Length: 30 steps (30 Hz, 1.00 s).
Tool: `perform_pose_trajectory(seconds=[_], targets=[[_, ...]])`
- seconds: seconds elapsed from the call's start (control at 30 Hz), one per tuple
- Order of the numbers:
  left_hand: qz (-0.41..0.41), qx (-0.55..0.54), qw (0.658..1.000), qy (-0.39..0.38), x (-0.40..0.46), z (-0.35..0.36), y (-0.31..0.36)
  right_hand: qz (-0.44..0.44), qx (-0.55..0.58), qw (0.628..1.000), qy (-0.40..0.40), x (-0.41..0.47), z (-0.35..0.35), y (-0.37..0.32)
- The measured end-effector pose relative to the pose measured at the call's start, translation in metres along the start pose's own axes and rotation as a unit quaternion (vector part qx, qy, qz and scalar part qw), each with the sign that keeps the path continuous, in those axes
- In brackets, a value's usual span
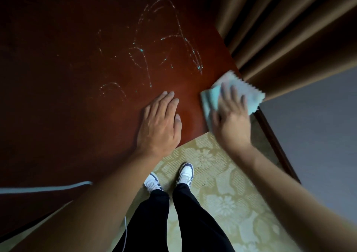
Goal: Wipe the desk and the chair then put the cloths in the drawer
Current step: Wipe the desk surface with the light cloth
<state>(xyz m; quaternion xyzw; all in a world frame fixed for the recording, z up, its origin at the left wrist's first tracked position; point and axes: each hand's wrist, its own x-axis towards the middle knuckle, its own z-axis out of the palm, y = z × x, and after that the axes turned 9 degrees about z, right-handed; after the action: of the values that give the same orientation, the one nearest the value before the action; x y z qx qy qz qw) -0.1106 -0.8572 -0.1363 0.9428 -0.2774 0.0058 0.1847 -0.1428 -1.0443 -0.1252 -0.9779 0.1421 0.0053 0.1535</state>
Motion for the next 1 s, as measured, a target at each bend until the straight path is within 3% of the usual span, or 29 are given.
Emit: perform_pose_trajectory(seconds=[0.1,0.17,0.33,0.4,0.6,0.7,0.87,1.0], targets=[[0.002,-0.001,1.0,-0.003,0.001,-0.001,0.0,-0.105,0.009,0.994,-0.027,-0.041,0.014,-0.027],[0.006,-0.002,1.0,-0.001,0.0,-0.001,0.001,-0.122,-0.002,0.992,-0.021,-0.034,0.01,-0.018],[0.003,0.004,1.0,-0.003,0.0,-0.001,0.001,0.034,-0.013,0.999,0.004,0.032,-0.011,0.039],[0.001,0.005,1.0,-0.005,0.0,-0.001,0.001,0.054,-0.007,0.998,0.006,0.034,-0.012,0.036],[0.006,0.005,1.0,-0.01,0.0,-0.002,-0.001,-0.103,0.048,0.993,-0.019,-0.041,0.02,-0.036],[0.001,0.006,1.0,-0.009,0.0,-0.001,0.0,-0.13,0.022,0.991,0.003,-0.03,0.017,-0.02],[-0.003,0.009,1.0,-0.013,0.0,-0.001,0.002,0.025,-0.019,0.999,0.03,0.031,-0.007,0.026],[0.0,0.004,1.0,-0.009,0.001,-0.001,0.001,0.054,-0.006,0.998,0.036,0.033,-0.003,0.016]])
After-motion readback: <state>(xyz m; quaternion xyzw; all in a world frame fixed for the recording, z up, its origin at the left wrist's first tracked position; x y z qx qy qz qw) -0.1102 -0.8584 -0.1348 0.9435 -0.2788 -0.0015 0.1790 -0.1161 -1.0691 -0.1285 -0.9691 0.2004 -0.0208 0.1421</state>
